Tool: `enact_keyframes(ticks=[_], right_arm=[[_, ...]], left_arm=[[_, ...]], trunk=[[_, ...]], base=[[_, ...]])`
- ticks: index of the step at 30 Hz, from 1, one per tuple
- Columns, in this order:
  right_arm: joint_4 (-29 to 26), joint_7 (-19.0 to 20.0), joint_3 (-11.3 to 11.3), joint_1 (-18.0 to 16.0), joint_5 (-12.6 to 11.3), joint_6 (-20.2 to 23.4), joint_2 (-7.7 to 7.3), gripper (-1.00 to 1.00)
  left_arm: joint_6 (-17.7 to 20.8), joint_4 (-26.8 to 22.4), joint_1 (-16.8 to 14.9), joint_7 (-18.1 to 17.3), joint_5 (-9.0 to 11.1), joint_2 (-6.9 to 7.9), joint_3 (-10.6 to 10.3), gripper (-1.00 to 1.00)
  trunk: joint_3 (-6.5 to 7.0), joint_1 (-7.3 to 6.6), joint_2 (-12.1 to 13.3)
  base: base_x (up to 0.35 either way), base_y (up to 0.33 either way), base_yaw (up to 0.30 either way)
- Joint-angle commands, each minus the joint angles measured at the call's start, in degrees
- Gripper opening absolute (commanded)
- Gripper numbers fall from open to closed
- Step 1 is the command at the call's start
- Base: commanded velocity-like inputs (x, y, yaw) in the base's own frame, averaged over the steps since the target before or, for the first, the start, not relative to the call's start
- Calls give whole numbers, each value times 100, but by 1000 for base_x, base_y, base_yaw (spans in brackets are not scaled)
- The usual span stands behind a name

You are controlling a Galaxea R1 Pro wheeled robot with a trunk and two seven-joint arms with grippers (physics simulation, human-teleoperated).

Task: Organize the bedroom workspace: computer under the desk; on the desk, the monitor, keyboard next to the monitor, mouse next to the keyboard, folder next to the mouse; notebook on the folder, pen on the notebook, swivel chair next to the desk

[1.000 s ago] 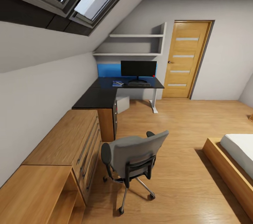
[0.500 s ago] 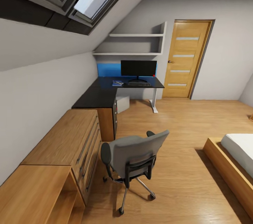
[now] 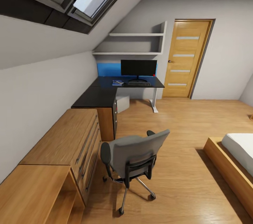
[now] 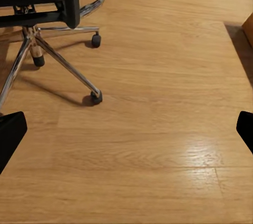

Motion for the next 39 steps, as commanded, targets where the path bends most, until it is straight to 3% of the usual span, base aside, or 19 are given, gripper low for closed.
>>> enact_keyframes(ticks=[1,9,21,24,27,28,31,34,36,39], right_arm=[[-4,-33,48,-2,-24,11,-1,100],[-32,-33,44,-3,-18,395,-8,100],[-50,-33,44,-6,-16,441,-27,100],[-211,-33,44,-17,-11,417,-33,100],[-398,-44,38,-48,-33,454,-102,100],[-467,-55,34,-101,-43,469,-147,100],[-664,-73,20,-345,-60,487,-205,100],[-796,-104,-82,-666,-130,514,-266,100],[-865,-138,-369,-1026,-407,690,-304,100],[-887,-134,-619,-1407,-756,1123,-325,100]], left_arm=[[-11,-1,-4,46,12,1,-49,100],[-3,-1,-4,29,12,0,-57,100],[147,-109,-4,7,-7,9,-59,100],[476,-520,-18,39,-10,21,-61,100],[1309,-1040,-284,77,-7,58,-55,100],[1702,-1161,-477,87,-3,66,-53,100],[2383,-1284,-943,97,7,65,-46,100],[2796,-1333,-1388,103,15,37,-40,100],[2980,-1353,-1741,112,31,-24,-37,100],[3056,-1362,-1999,117,50,-70,-34,100]], trunk=[[-28,24,-49],[-171,200,-370],[-387,463,-851],[-440,529,-972],[-494,595,-1092],[-512,617,-1132],[-566,683,-1252],[-620,749,-1373],[-656,793,-1453],[-710,859,-1573]], base=[[0,0,0],[0,0,0],[0,0,0],[0,0,0],[0,0,0],[0,0,0],[0,0,0],[0,0,0],[0,0,0],[0,0,0]])
